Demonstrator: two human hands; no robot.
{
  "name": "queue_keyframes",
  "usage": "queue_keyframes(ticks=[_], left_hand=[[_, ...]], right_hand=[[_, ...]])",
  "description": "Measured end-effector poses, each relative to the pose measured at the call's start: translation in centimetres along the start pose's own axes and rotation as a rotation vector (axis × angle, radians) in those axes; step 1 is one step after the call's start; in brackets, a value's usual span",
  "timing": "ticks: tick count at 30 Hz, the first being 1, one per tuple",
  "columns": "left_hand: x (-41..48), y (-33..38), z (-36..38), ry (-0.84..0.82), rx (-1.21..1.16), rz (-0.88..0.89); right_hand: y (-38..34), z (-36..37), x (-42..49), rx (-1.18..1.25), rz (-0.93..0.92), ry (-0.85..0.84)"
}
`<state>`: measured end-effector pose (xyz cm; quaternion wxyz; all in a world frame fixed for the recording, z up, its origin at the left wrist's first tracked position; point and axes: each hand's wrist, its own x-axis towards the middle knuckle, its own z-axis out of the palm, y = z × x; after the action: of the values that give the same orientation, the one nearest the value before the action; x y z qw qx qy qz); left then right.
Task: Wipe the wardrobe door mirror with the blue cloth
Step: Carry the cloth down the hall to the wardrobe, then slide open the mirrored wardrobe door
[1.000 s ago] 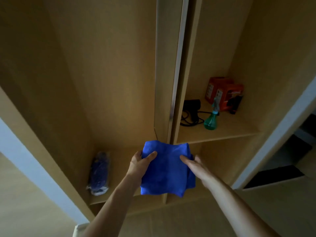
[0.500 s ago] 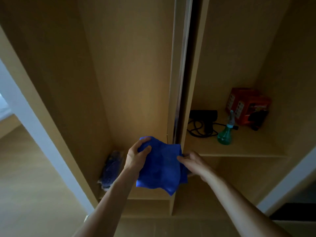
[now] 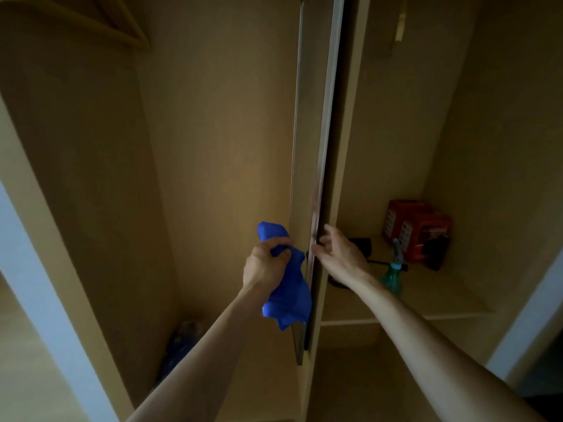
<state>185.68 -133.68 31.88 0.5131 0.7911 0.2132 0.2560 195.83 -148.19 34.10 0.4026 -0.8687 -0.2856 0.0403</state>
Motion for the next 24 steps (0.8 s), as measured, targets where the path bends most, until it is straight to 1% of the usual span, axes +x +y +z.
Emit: queue_keyframes(ticks=[5, 8, 10, 13, 18, 24], left_hand=[[2.3, 2.7, 1.0, -0.03, 0.084, 0.051], [3.0, 3.7, 1.6, -0.062, 0.151, 0.066], [3.3, 4.2, 1.9, -0.069, 0.158, 0.077], [3.7, 4.9, 2.3, -0.075, 0.14, 0.071], [3.4, 5.9, 2.9, -0.023, 0.125, 0.038], [1.7, 6.3, 3.4, 0.034, 0.186, 0.084]], right_hand=[[-1.7, -0.4, 1.6, 0.09, -0.013, -0.009], [-2.0, -0.1, 2.1, 0.151, 0.033, -0.016], [-2.1, 0.1, 2.6, 0.183, 0.056, -0.017], [-2.1, -0.1, 3.2, 0.17, 0.047, 0.0], [-1.4, -0.7, 3.5, 0.21, 0.024, -0.008], [-0.3, -1.6, 2.7, 0.122, -0.047, 0.017]])
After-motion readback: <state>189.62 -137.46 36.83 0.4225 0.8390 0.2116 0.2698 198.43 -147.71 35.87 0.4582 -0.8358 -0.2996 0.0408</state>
